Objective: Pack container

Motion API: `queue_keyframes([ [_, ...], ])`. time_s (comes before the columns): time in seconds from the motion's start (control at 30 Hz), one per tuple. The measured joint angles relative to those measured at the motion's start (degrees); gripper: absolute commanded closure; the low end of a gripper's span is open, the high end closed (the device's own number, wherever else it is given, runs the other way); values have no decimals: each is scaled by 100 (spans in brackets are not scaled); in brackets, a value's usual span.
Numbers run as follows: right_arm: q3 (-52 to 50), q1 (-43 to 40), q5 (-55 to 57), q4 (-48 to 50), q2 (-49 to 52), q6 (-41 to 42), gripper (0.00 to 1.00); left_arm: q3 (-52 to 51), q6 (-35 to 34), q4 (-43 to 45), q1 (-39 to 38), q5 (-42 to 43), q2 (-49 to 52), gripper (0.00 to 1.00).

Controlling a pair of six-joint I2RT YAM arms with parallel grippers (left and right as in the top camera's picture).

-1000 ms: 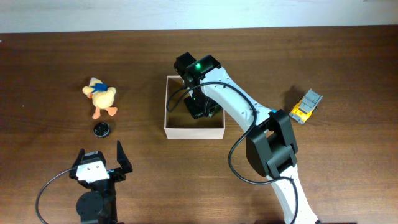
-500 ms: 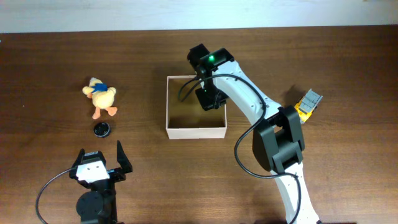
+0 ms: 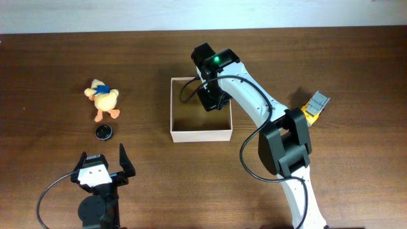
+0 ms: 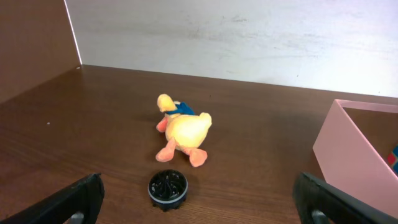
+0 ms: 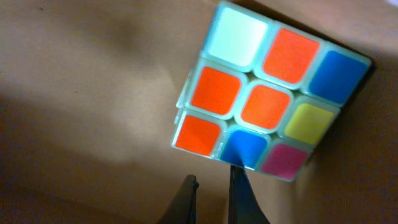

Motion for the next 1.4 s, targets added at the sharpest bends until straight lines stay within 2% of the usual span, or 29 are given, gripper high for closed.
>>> queue_keyframes([
  [0.43, 0, 245, -264, 28, 0, -188, 96, 0, 0, 0, 0, 0, 0, 1],
  [0.7, 0, 431, -319, 560, 0, -286, 96, 0, 0, 0, 0, 0, 0, 1],
  [1.0, 0, 431, 94, 1259, 0, -315, 96, 0, 0, 0, 0, 0, 0, 1],
  [1.4, 0, 404, 428, 1316, 0, -315, 96, 0, 0, 0, 0, 0, 0, 1],
])
